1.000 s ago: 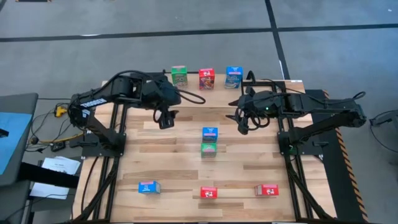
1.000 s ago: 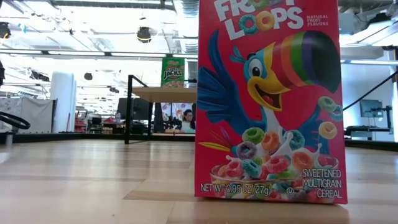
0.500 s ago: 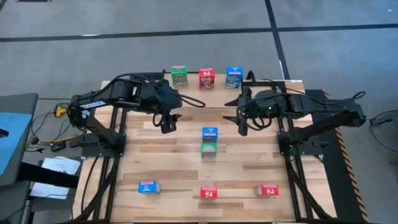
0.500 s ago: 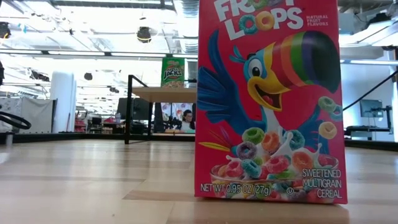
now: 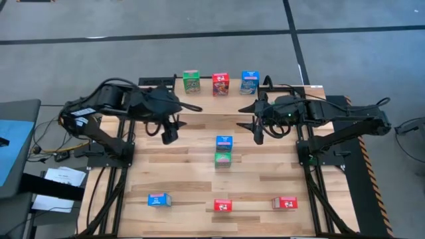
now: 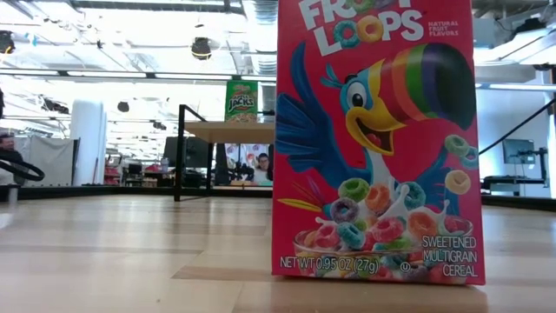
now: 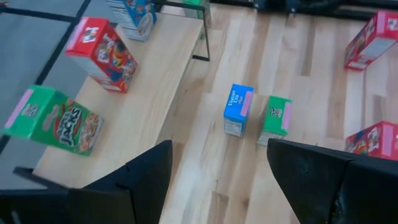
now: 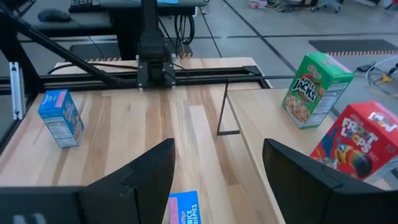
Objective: Stack cereal on shelf
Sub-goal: Put the top blue cereal box on the shelf aligned with the other blue cereal box
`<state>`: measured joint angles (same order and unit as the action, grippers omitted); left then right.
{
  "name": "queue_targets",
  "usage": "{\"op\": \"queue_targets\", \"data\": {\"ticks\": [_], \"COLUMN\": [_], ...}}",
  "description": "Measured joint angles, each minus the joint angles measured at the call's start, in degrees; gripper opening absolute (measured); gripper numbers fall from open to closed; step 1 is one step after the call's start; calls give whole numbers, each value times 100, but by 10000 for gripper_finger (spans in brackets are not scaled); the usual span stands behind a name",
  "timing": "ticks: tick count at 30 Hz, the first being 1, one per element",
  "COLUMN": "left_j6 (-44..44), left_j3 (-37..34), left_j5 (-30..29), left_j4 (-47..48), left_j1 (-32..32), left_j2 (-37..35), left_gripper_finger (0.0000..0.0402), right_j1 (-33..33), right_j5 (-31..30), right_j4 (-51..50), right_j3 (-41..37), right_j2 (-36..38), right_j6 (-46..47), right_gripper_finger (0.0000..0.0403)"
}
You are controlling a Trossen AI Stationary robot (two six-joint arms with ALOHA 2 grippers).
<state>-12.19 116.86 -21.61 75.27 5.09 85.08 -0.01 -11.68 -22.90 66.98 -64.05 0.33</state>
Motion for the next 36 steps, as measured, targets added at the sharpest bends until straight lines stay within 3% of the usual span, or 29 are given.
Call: {"op": "queue_targets", "data": {"ticks": [7,15,28,36], "left_j6": [-622,-1356,-2461,-2829], "left_j3": [0,-89,-1699,-2906], "left_j5": [-426,-1315,-2020,-2025], "left_j4": [334,878,664,-244], "left_j1": [305,924,1584,1711], "left_j2": [-304,-362,-612,-995], "left_gripper_finger": [252,252,252,251], "right_j1": [4,2,42,33], "right_j5": [377,638,765,1101], "right_j4": [317,628,764,776], "right_j3": [0,0,0,0], "right_j2": [0,-2,-2,-2], "right_j6": [-634,-989,-985,-985], "right_gripper_finger": [268,268,268,268]}}
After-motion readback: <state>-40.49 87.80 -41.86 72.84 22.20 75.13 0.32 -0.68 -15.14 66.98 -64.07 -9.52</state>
